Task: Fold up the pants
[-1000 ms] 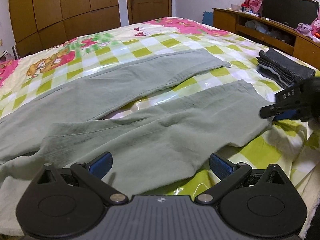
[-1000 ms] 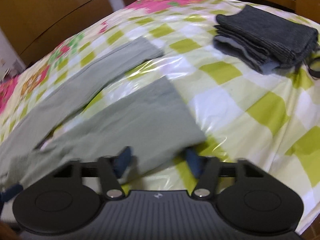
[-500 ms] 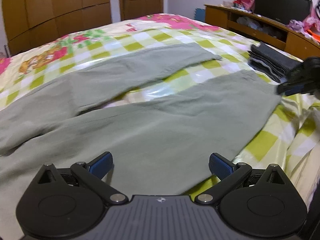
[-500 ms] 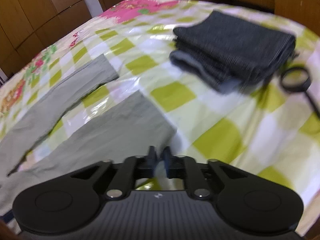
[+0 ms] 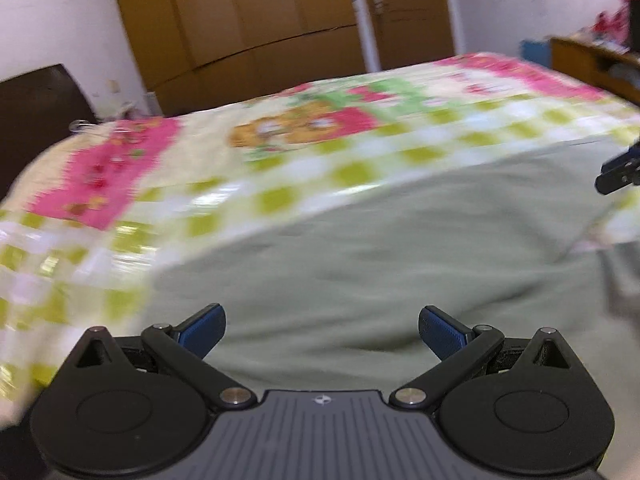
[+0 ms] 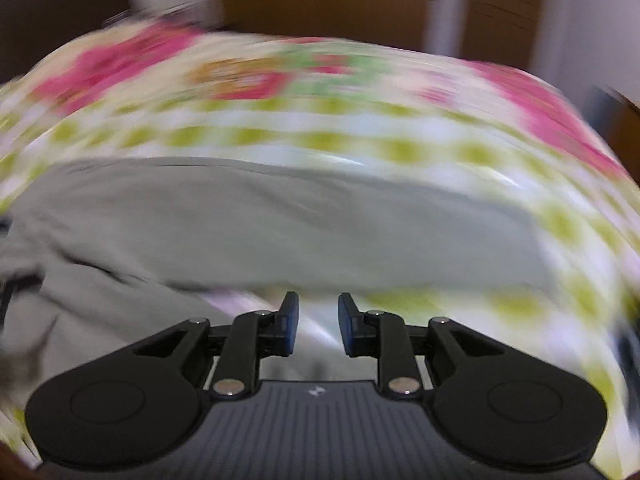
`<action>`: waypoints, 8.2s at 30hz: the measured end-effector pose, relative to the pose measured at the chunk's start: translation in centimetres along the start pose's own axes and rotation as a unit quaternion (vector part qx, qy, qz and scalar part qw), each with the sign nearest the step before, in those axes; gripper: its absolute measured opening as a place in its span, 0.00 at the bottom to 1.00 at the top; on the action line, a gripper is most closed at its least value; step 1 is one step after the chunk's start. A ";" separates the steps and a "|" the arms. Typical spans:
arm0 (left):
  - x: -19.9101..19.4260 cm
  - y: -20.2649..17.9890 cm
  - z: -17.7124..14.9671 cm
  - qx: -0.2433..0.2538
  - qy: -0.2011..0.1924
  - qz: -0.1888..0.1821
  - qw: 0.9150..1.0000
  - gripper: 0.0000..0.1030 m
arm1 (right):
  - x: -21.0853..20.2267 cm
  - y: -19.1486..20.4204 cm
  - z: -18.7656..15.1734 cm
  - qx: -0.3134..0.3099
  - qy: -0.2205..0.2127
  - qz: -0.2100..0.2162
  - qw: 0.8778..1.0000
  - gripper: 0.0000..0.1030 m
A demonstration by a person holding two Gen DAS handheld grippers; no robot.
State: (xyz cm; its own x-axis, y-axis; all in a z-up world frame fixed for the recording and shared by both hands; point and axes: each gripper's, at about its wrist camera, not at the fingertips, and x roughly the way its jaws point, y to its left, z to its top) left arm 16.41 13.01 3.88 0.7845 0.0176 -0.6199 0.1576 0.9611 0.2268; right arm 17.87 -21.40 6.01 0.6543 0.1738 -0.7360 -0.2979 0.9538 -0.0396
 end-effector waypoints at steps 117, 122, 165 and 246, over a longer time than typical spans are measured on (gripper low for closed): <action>-9.0 -3.3 -7.7 -0.052 -0.049 -0.195 0.978 0.57 | -1.0 17.4 -2.9 -0.162 -0.044 0.065 0.984 0.37; -6.2 -10.4 -4.1 0.011 -0.042 -0.248 0.968 0.57 | 0.4 4.7 -2.5 -0.021 -0.021 -0.056 0.998 0.39; -4.9 -26.8 -0.8 0.132 0.019 -0.313 0.940 0.59 | -7.6 -19.9 -18.9 0.461 -0.091 -0.033 0.882 0.28; -8.6 -13.8 -6.9 0.131 0.048 -0.255 0.957 0.61 | -3.8 10.5 -13.4 -0.328 0.027 0.097 0.939 0.23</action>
State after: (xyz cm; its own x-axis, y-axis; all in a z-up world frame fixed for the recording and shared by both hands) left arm 3.33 1.55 0.87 0.5086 -0.3975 -0.7638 0.6604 0.7492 0.0498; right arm 2.95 -15.30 -0.62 0.5122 0.3001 -0.8047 -0.7844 0.5450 -0.2960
